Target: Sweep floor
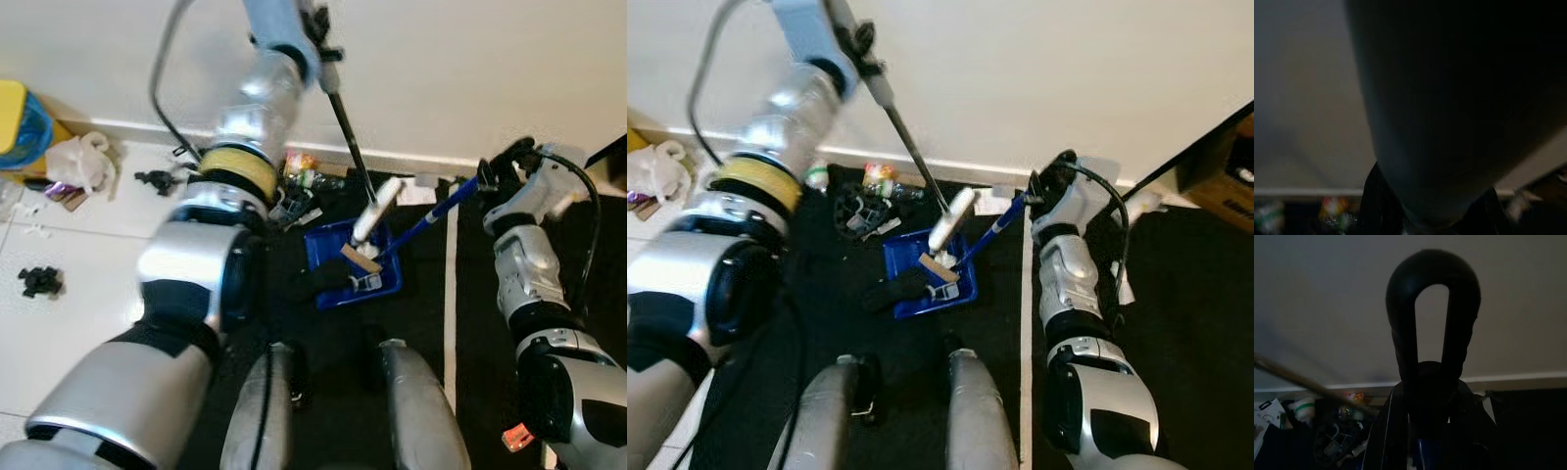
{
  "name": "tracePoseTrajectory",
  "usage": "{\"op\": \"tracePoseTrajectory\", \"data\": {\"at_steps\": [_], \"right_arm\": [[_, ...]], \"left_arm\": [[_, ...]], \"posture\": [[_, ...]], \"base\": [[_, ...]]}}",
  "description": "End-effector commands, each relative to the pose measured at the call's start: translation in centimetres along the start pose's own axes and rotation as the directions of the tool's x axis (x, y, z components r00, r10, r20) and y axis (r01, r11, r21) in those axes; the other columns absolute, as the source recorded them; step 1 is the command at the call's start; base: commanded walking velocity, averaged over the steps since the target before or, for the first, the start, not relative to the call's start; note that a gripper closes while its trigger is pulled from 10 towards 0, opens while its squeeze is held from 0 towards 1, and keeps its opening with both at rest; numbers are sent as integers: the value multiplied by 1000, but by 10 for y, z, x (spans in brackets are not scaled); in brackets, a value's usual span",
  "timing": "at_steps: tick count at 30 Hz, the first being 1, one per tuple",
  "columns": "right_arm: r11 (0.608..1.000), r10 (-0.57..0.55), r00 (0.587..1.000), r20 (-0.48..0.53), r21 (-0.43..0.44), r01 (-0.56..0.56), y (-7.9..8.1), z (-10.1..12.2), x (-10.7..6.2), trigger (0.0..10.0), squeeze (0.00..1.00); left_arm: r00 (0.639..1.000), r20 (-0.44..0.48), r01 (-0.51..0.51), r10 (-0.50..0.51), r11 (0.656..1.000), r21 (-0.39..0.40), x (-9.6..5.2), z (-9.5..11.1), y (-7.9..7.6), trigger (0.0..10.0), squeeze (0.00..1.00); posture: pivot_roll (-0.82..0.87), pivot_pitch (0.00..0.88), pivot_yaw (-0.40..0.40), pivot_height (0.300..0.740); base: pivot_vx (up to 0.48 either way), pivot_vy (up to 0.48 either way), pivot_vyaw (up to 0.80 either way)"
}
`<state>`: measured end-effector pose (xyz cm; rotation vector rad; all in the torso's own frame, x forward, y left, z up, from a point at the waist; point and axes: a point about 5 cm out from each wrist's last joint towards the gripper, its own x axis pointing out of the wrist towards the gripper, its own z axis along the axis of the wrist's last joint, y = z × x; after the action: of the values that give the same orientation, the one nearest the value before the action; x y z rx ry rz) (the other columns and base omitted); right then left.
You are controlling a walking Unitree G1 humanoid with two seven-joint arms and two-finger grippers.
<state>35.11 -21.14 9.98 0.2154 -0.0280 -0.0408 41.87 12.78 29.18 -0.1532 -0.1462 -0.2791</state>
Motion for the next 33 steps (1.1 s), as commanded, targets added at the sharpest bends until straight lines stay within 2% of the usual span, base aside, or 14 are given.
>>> {"op": "tracePoseTrajectory", "data": {"at_steps": [1,4,6,7,9,10,11,12,15,16,19,23,26,33], "right_arm": [[998,-30,991,-127,54,38,-4,-31,-15,10000,0],[998,-31,990,-139,58,40,-4,-35,-17,10000,0],[997,-35,989,-145,62,45,-4,-37,-19,10000,0],[997,-35,989,-145,62,45,-4,-37,-19,10000,0],[997,-36,988,-150,64,46,-5,-39,-20,10000,0],[997,-36,988,-150,64,46,-5,-39,-20,10000,0],[998,-27,987,-158,60,37,-5,-41,-21,10000,0],[998,-27,987,-158,60,37,-5,-41,-21,10000,0],[1000,-1,983,-182,25,6,-3,-47,-25,10000,0],[1000,-1,983,-182,25,6,-3,-47,-25,10000,0],[999,36,976,-215,-27,-43,1,-55,-30,10000,0],[994,53,971,-231,-82,-74,3,-59,-32,10000,0],[990,59,970,-237,-110,-87,3,-60,-33,10000,0],[987,52,969,-243,-135,-87,0,-62,-36,10000,0]], "left_arm": [[1000,25,6,-7,999,45,-9,11,15,10000,0],[1000,-4,4,-3,984,177,-31,2,44,10000,0],[996,-21,-79,88,954,291,-54,-19,75,10000,0],[996,-21,-79,88,954,291,-54,-19,75,10000,0],[989,-35,-113,140,903,414,-76,-46,93,10000,0],[989,-35,-113,140,903,414,-76,-46,93,10000,0],[987,-34,-131,159,904,406,-93,-69,98,10000,0],[987,-34,-131,159,904,406,-93,-69,98,10000,0],[965,-30,-232,262,897,376,-113,-98,104,10000,0],[965,-30,-232,262,897,376,-113,-98,104,10000,0],[901,-64,-380,429,852,361,-137,-140,112,10000,0],[868,-100,-436,486,843,315,-149,-161,114,10000,0],[886,-107,-390,452,849,358,-155,-171,109,10000,0],[880,-134,-396,456,859,325,-161,-183,103,10000,0]], "posture": [[41,138,-24,740],[46,119,-19,740],[50,91,-21,740],[50,91,-21,740],[56,75,-28,740],[56,75,-28,740],[62,62,-33,740],[62,62,-33,740],[63,49,-36,740],[63,49,-36,740],[55,42,-29,740],[45,45,-21,740],[32,52,-11,740],[20,71,-1,740]], "base": [[0,0,0],[0,0,0],[0,0,0],[0,0,0],[0,0,0],[0,0,0],[0,0,0],[0,0,0],[0,0,0],[0,0,0],[0,0,0],[0,0,0],[0,0,0],[0,0,0]]}}
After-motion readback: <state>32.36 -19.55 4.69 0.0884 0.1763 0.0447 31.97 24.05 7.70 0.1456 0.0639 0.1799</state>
